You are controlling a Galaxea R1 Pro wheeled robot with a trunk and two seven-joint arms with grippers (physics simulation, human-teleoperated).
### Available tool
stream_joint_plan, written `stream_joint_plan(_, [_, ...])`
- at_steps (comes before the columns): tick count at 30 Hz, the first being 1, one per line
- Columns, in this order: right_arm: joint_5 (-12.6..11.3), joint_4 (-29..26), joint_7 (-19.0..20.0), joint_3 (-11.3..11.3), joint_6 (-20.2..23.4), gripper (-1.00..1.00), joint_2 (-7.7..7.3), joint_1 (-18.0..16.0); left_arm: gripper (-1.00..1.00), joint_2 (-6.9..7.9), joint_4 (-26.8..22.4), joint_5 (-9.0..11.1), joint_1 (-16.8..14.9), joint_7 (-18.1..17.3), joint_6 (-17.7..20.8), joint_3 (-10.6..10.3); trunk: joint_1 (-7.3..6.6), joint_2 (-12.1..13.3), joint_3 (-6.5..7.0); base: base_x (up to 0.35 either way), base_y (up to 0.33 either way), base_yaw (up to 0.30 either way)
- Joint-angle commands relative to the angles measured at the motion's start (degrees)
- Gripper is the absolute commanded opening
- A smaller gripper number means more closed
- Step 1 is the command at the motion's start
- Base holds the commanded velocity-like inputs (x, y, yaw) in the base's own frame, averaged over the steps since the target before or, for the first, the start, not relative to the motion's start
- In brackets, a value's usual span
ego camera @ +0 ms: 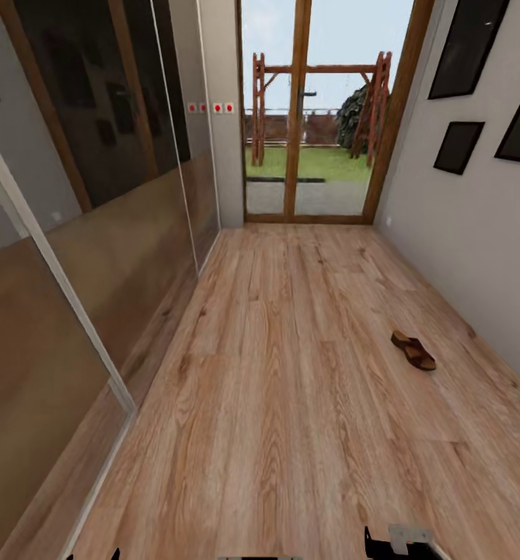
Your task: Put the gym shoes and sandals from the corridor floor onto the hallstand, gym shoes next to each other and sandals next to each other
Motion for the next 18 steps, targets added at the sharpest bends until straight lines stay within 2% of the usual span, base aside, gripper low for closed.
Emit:
stream_joint_plan(1, [-0.4, 0.0, -0.2, 0.5, -0.1, 1.00, 0.00, 0.0, 1.00, -0.01, 0.0, 0.5, 0.0, -0.6, 0.0, 0.1, 0.02, 0.0, -0.05, 0.337, 0.000, 0.000])
stream_joint_plan(18, [-0.4, 0.0, -0.2, 0.5, -0.1, 1.00, 0.00, 0.0, 1.00, -0.01, 0.0, 0.4, 0.0, -0.6, 0.0, 0.1, 0.02, 0.0, -0.05, 0.337, 0.000, 0.000])
